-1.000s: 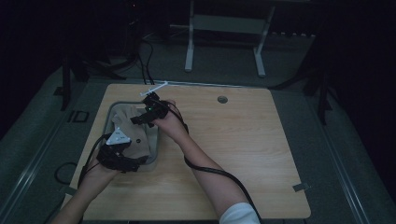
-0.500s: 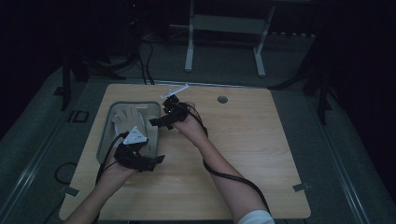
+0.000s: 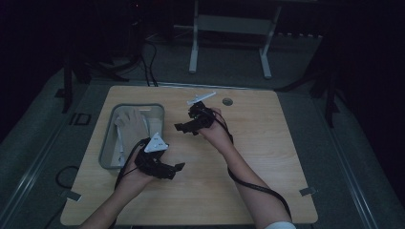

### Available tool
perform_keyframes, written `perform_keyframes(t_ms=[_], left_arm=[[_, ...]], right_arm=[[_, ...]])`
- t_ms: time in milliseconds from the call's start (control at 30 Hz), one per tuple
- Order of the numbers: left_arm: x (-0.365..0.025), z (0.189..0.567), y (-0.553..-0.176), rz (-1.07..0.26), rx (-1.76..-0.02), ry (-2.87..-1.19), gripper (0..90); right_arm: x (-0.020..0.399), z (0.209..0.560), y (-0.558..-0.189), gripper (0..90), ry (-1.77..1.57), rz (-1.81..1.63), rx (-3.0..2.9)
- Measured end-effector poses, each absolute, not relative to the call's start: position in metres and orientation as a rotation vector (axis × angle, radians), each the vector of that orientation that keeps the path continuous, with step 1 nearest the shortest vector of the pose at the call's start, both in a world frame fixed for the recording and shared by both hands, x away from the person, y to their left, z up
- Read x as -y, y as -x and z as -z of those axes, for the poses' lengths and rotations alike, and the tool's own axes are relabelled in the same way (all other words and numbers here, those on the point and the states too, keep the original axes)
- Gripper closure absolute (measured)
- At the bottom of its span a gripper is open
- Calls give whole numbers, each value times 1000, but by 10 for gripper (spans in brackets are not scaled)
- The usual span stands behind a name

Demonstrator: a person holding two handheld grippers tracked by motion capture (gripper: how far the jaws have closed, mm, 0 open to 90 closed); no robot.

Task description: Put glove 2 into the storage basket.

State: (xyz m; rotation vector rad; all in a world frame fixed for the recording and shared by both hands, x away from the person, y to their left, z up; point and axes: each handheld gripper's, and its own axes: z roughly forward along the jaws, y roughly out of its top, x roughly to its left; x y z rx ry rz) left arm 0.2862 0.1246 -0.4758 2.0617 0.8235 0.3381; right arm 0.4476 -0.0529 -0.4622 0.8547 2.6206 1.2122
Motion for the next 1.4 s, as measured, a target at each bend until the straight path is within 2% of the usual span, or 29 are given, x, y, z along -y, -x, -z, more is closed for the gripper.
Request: perform_keyframes(t_ms=[567, 1400], left_arm=[[-93, 494, -288, -271, -762, -2087, 118], [-58, 537, -289, -193, -666, -2128, 106]], right_arm=[[106, 481, -442, 171, -940, -1207, -2580], [166, 543, -422, 153, -951, -1249, -2571]])
